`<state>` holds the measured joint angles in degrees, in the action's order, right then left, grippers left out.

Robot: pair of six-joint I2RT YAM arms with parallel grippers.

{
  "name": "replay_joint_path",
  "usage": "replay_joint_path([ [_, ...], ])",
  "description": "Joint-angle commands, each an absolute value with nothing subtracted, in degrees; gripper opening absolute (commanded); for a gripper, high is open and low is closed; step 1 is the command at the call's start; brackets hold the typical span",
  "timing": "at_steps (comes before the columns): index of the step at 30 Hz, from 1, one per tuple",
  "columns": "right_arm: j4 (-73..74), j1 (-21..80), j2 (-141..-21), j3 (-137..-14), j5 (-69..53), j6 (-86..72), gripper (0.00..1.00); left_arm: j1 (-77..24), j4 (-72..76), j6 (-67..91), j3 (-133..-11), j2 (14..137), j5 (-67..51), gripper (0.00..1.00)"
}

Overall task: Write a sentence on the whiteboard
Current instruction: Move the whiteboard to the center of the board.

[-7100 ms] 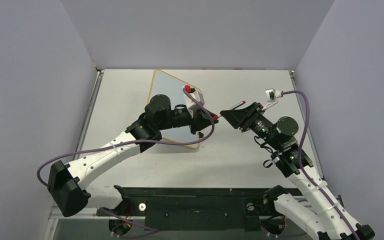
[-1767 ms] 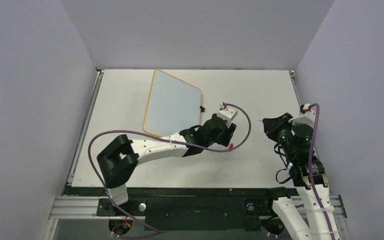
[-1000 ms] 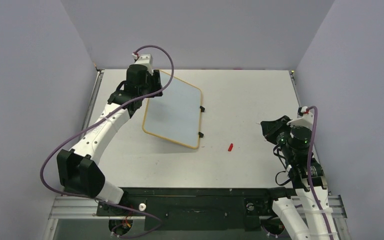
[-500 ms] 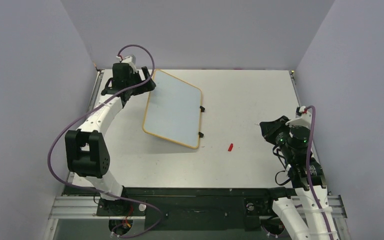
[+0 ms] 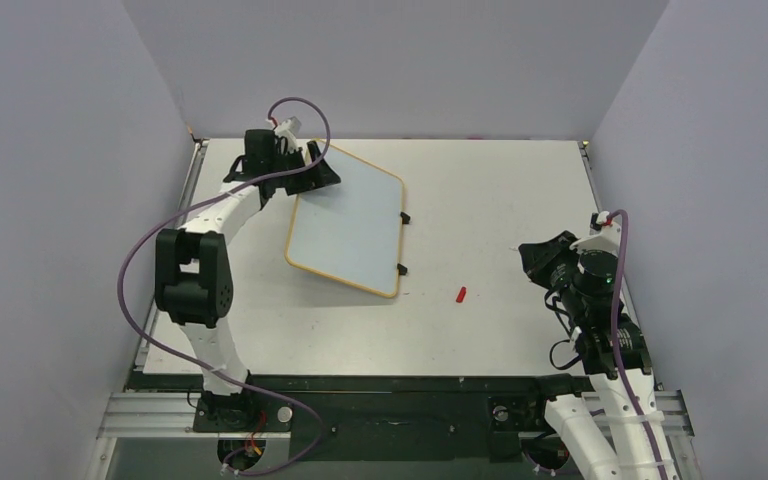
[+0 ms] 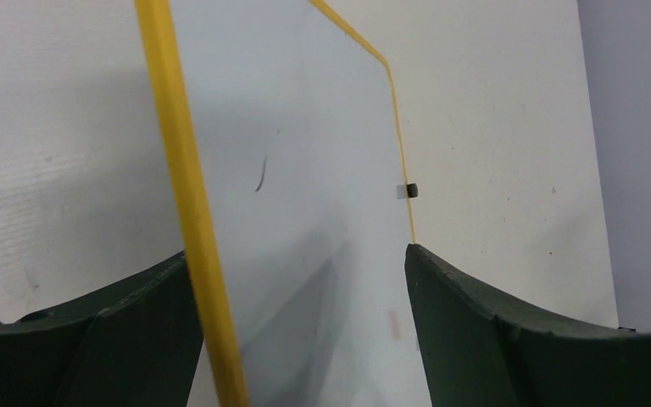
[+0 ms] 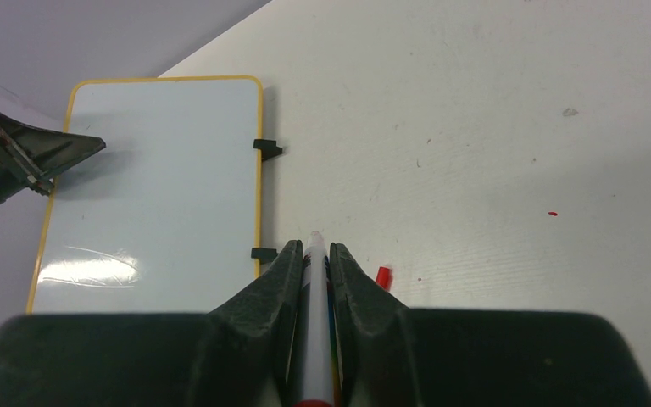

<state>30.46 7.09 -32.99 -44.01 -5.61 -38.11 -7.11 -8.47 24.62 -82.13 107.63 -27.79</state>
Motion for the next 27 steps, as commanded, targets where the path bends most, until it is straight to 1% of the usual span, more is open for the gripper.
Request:
replay_joint_path([
  [1, 28.40, 6.92, -33.31, -43.64, -6.20, -37.23, 0.00, -10.60, -10.19, 19.29, -89.42, 109.29, -31.26, 0.77],
  [7, 29.00, 6.88, -32.92, -43.81, -6.15, -36.82, 0.00, -16.30, -22.29, 10.90, -100.74, 115.27, -28.99, 0.75],
  [15, 30.44, 6.85, -32.41, -44.58, -5.70, -35.84, 0.00, -20.84, -33.73, 4.37, -116.19, 123.95, -34.18, 0.75],
  [23, 30.73, 6.88, -32.54, -45.00, -5.80, -35.64, 0.00, -27.66, -47.58, -4.37, -131.46, 131.65, -35.76, 0.75],
  [27, 31.05, 6.91, -32.29, -45.17, -5.74, -35.63, 0.00, -30.23, -50.76, -7.40, -136.35, 134.85, -37.15, 0.76],
])
